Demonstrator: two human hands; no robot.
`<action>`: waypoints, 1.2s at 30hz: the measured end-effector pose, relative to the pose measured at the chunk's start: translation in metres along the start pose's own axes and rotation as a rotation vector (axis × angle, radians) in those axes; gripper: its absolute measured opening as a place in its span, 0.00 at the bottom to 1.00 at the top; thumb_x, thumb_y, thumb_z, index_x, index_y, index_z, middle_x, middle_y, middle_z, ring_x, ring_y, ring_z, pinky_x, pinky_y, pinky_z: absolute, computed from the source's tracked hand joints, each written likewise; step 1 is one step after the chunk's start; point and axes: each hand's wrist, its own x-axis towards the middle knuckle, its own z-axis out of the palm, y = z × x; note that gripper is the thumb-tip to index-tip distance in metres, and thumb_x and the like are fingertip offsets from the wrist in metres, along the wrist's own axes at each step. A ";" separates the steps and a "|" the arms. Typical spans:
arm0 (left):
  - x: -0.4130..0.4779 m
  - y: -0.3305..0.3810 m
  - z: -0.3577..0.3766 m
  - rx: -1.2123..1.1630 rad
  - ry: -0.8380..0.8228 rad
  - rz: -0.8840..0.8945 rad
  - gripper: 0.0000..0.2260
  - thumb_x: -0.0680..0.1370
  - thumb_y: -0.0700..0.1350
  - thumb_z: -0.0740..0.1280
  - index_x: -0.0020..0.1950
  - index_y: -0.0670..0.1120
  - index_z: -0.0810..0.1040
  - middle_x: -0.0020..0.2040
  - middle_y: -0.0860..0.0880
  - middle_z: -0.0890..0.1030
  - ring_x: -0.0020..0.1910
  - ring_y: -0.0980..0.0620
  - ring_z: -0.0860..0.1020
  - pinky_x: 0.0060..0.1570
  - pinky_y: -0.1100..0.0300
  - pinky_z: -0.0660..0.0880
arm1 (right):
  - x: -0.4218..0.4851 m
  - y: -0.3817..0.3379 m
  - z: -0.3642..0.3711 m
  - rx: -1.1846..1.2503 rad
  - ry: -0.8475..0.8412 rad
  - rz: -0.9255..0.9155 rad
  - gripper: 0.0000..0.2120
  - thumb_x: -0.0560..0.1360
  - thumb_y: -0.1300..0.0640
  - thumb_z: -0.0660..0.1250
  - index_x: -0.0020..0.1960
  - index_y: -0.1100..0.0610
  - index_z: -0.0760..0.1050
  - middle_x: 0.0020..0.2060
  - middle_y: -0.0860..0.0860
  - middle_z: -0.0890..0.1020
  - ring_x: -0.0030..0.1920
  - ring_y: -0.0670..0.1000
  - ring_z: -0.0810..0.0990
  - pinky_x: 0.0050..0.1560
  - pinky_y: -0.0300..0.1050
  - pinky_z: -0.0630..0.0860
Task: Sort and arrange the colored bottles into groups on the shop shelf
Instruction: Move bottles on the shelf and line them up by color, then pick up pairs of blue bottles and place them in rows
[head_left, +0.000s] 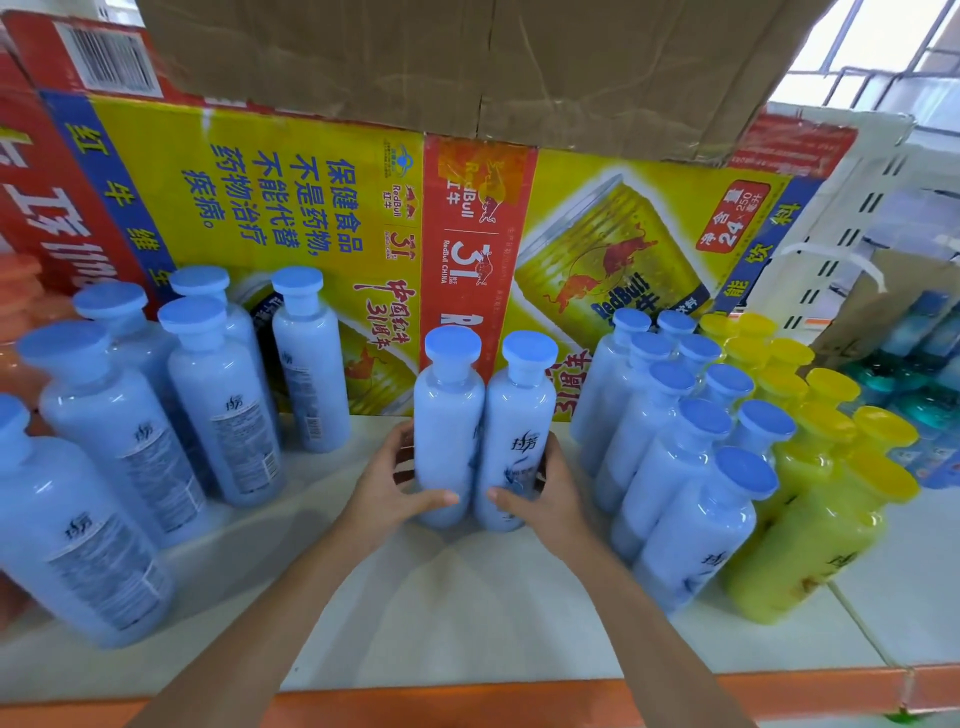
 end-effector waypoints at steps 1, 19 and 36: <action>0.000 0.000 0.005 0.037 0.036 0.007 0.40 0.49 0.56 0.76 0.58 0.57 0.66 0.57 0.58 0.74 0.54 0.61 0.75 0.45 0.71 0.74 | 0.000 0.000 -0.002 0.015 -0.027 0.000 0.28 0.59 0.59 0.74 0.55 0.47 0.67 0.52 0.42 0.77 0.51 0.35 0.77 0.53 0.36 0.74; 0.024 0.008 -0.026 0.018 -0.259 -0.100 0.38 0.52 0.62 0.78 0.58 0.52 0.74 0.55 0.60 0.81 0.56 0.60 0.78 0.50 0.67 0.75 | 0.006 -0.015 -0.003 -0.027 -0.027 -0.007 0.36 0.59 0.66 0.79 0.60 0.53 0.64 0.52 0.45 0.77 0.54 0.45 0.77 0.52 0.36 0.75; 0.052 0.136 -0.021 0.477 -0.091 0.317 0.14 0.69 0.45 0.72 0.53 0.48 0.75 0.49 0.54 0.78 0.48 0.57 0.76 0.50 0.66 0.73 | 0.031 -0.128 -0.040 -0.349 -0.091 -0.196 0.32 0.70 0.55 0.72 0.70 0.52 0.62 0.62 0.50 0.72 0.58 0.51 0.73 0.57 0.43 0.71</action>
